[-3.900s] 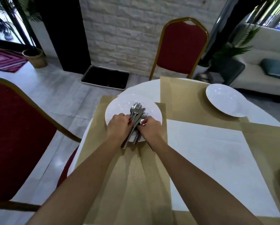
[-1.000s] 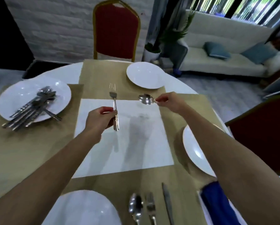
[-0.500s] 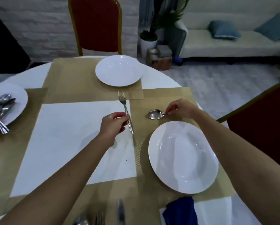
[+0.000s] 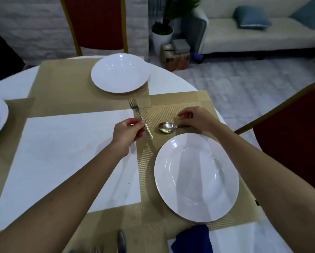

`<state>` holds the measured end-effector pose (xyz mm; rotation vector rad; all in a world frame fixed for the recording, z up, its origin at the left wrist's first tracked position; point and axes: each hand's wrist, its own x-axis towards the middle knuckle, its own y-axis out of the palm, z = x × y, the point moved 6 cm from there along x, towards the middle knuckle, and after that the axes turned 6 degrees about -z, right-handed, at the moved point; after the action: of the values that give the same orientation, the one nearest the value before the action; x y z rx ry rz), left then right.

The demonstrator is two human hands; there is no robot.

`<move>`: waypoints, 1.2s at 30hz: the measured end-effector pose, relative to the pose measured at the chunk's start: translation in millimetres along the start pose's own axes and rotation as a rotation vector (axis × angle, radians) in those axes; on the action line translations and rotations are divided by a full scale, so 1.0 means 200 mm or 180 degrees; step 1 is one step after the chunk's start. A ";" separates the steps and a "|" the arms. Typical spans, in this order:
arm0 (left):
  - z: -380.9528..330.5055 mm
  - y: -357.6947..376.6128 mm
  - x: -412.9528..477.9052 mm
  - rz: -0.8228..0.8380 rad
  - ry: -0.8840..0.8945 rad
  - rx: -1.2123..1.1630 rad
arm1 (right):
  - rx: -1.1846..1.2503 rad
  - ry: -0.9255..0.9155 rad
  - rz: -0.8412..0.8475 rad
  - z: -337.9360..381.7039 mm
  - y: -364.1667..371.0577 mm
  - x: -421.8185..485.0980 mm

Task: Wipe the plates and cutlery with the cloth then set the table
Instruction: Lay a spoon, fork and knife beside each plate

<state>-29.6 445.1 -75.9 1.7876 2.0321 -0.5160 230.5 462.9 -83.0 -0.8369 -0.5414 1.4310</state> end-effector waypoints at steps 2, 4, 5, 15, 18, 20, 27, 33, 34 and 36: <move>-0.03 0.06 -0.01 0.0137 -0.0066 -0.0249 | 0.0557 0.0028 -0.0391 0.10 -0.05 0.00; -0.06 0.14 -0.02 0.0251 -0.0142 -0.0478 | 0.1082 0.0130 -0.0169 0.21 -0.05 -0.01; -0.08 0.17 -0.02 0.0269 -0.0169 -0.0568 | 0.1175 0.0231 0.0178 0.26 -0.03 -0.03; -0.09 0.34 -0.03 0.0208 0.0346 0.0015 | 0.1899 0.0435 0.0800 0.27 -0.09 -0.04; -0.07 0.23 -0.06 -0.0354 0.1607 0.1871 | 0.1443 0.0419 0.0209 0.13 -0.16 0.04; 0.00 0.16 -0.08 -0.0523 0.2331 0.2857 | 0.1148 0.0440 -0.0107 0.02 -0.20 0.08; 0.32 0.10 -0.04 -0.0057 0.2526 0.4354 | 0.0656 0.0430 -0.0171 -0.21 -0.10 0.10; 0.33 0.10 -0.03 -0.0182 0.2542 0.4391 | -0.0004 0.0199 -0.0325 -0.26 -0.06 0.13; 0.33 0.10 -0.03 -0.0181 0.2542 0.4400 | -0.0027 0.0228 -0.0370 -0.29 -0.06 0.14; 0.33 0.10 -0.03 -0.0193 0.2557 0.4386 | -0.0022 0.0236 -0.0457 -0.32 -0.05 0.15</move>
<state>-5.7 408.8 -129.0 3.0439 2.3873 -1.7550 289.6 482.2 -118.8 -0.8365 -0.5396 1.2631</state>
